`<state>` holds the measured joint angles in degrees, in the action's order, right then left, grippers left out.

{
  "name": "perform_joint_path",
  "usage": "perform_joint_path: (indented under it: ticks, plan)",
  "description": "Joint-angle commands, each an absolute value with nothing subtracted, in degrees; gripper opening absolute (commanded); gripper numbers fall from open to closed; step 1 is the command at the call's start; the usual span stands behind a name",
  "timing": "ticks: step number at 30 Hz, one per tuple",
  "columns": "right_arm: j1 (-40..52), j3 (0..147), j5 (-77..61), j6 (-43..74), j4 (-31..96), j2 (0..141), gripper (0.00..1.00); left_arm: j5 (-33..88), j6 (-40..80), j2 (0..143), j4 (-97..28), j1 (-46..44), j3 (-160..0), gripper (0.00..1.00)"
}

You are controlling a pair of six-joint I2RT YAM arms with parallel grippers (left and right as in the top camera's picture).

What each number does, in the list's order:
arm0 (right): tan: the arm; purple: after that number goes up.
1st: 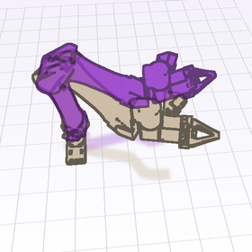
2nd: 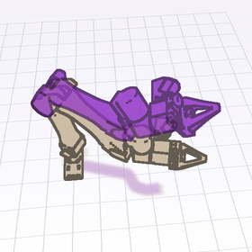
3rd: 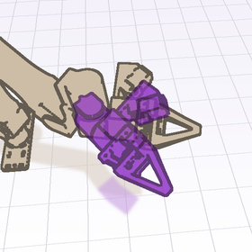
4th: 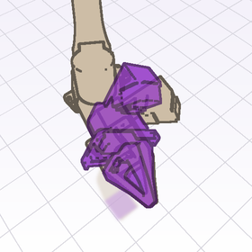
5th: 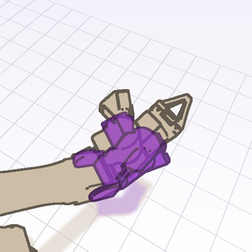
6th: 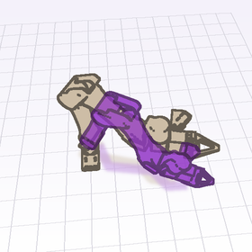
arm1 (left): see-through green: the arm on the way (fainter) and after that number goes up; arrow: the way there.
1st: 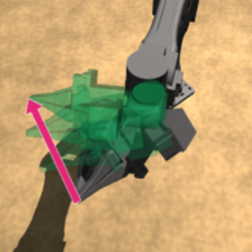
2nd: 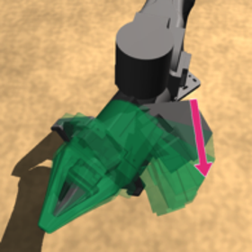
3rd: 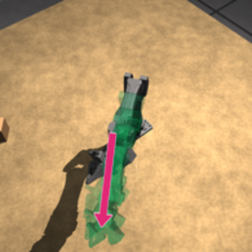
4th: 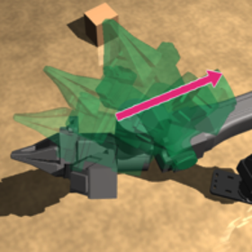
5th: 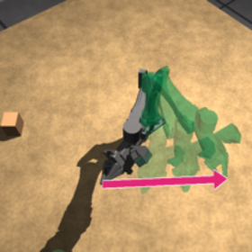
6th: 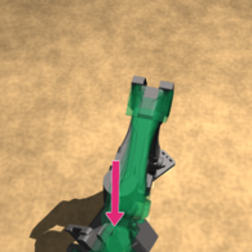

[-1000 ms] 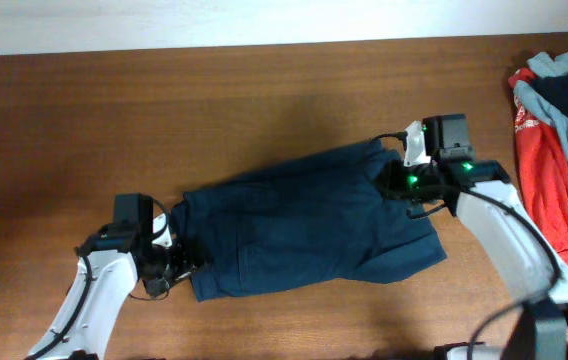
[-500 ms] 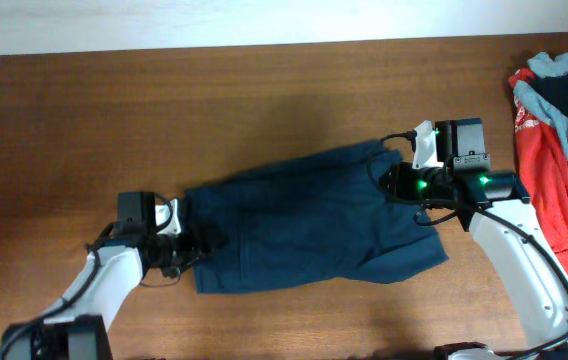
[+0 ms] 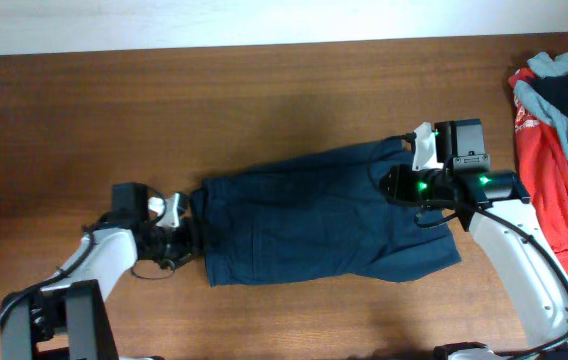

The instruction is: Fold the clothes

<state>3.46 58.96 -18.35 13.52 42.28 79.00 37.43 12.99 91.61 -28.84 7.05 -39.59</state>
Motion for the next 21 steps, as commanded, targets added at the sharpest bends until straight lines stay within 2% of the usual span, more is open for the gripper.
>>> perform_joint_path:
  ticks: [1,3,4,7,12,17,21]
  plan:
    - [3.4,59.0,-18.8,12.4,42.5,78.0,0.36,27.3,10.4,93.8,-29.5,13.0,-38.9,0.84]
    - [3.4,59.0,-18.8,12.4,42.4,78.0,0.36,28.6,8.2,93.9,-29.4,14.9,-38.9,0.87]
    - [3.4,59.0,-18.8,12.4,42.4,78.0,0.36,30.2,5.6,94.3,-29.2,15.4,-38.9,0.93]
    - [3.4,59.0,-18.9,12.4,42.4,78.0,0.37,31.6,2.8,96.7,-28.8,15.4,-38.9,0.95]
    - [3.4,59.0,-18.9,12.4,42.5,78.0,0.37,40.5,0.5,104.4,-24.6,15.4,-38.9,0.94]
    - [3.4,59.0,-18.9,12.4,42.5,78.0,0.37,43.3,-0.3,107.1,-24.1,14.7,-38.9,0.92]
    - [3.4,59.0,-18.9,12.4,42.5,78.0,0.37,42.4,0.0,107.1,-25.6,9.5,-38.9,0.84]
